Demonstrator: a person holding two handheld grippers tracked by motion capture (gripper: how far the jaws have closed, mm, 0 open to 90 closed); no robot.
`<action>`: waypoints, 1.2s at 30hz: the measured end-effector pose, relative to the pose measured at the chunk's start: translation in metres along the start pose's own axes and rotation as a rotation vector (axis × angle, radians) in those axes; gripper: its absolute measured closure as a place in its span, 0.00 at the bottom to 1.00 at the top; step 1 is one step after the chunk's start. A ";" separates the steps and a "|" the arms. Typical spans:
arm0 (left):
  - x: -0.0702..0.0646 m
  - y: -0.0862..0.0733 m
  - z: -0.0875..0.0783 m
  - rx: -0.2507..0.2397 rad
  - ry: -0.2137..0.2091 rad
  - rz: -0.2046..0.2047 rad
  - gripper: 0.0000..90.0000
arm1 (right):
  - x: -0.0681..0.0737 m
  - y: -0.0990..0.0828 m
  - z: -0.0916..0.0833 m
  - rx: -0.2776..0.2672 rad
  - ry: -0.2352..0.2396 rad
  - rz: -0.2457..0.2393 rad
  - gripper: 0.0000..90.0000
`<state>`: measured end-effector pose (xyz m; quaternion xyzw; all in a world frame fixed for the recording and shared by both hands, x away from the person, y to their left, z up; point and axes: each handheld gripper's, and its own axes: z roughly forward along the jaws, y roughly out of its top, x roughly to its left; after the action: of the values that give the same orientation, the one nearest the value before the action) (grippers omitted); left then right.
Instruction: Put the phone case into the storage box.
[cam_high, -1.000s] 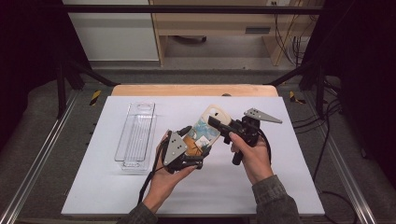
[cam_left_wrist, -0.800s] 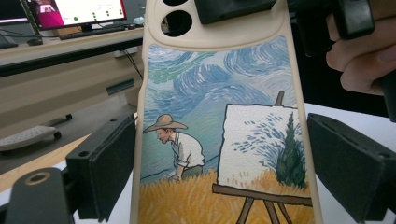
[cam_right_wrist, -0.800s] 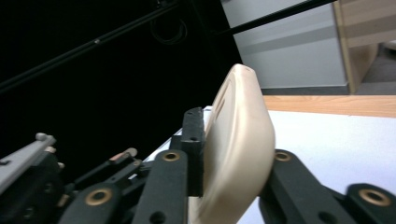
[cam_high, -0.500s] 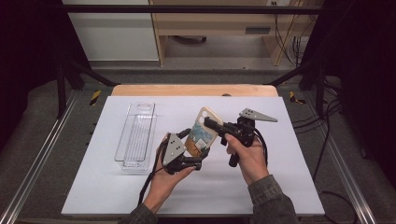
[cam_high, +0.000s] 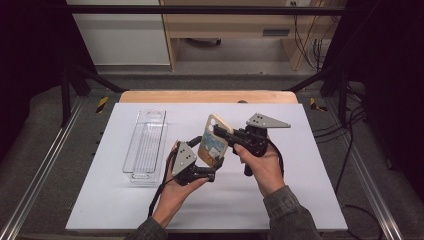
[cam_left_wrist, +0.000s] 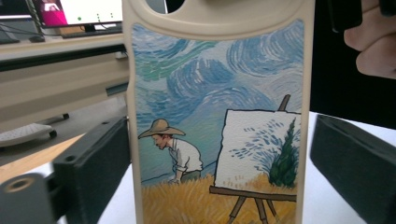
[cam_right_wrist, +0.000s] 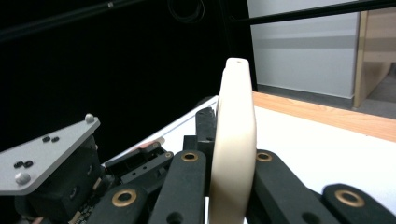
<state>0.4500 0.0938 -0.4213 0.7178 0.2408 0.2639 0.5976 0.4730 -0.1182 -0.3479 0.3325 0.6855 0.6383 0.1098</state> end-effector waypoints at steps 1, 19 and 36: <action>0.000 0.001 0.000 -0.004 0.003 -0.004 0.04 | 0.002 0.000 0.002 0.013 -0.007 -0.026 0.98; 0.005 0.003 0.002 0.013 -0.010 -0.036 0.01 | 0.010 -0.015 0.013 0.074 -0.010 -0.104 0.98; 0.008 -0.002 0.001 0.035 -0.011 -0.040 0.01 | 0.009 -0.026 0.018 0.078 -0.012 -0.097 0.98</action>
<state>0.4564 0.0984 -0.4228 0.7247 0.2565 0.2436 0.5913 0.4681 -0.0974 -0.3727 0.3065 0.7245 0.6031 0.1318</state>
